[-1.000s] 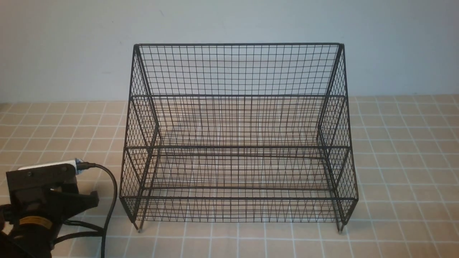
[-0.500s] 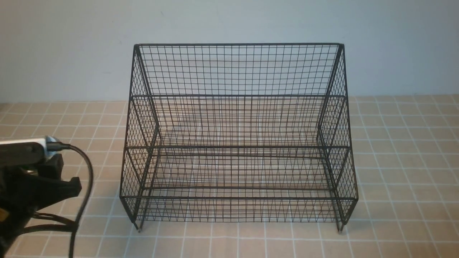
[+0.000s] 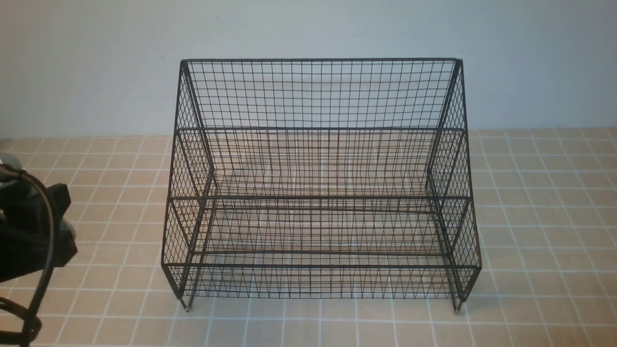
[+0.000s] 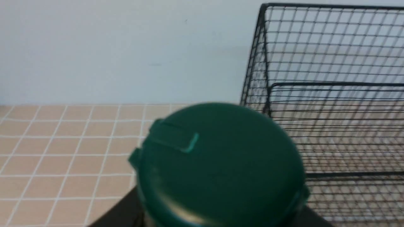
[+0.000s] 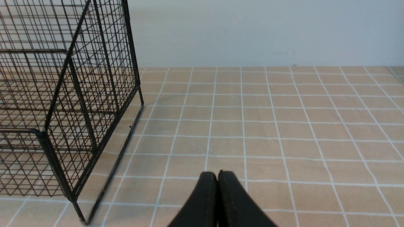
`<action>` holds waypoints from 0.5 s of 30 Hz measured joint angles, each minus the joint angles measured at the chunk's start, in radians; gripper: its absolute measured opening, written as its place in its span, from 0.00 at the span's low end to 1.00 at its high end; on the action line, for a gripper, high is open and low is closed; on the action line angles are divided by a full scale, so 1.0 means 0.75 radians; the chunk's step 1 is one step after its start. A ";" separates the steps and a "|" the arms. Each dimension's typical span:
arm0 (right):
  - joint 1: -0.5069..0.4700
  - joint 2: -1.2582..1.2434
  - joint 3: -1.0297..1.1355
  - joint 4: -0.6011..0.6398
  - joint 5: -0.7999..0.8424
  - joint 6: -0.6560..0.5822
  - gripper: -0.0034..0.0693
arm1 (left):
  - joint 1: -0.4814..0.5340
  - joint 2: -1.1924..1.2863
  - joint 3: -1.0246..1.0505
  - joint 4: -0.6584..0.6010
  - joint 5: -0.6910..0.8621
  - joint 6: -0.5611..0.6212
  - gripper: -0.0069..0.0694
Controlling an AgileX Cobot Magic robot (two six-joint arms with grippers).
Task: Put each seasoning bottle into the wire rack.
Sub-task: Use the left arm to put the condiment bottle back on the shelf
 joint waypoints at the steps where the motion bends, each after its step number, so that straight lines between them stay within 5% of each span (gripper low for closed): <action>1: 0.000 0.000 0.000 0.000 0.000 0.000 0.03 | -0.031 0.000 -0.002 0.000 0.012 0.000 0.50; 6: 0.000 0.000 0.000 0.000 0.000 0.000 0.03 | -0.235 0.038 -0.002 -0.006 -0.024 0.000 0.50; 15: 0.000 0.000 0.000 0.000 0.000 0.000 0.03 | -0.596 0.386 -0.004 -0.016 -0.422 0.000 0.50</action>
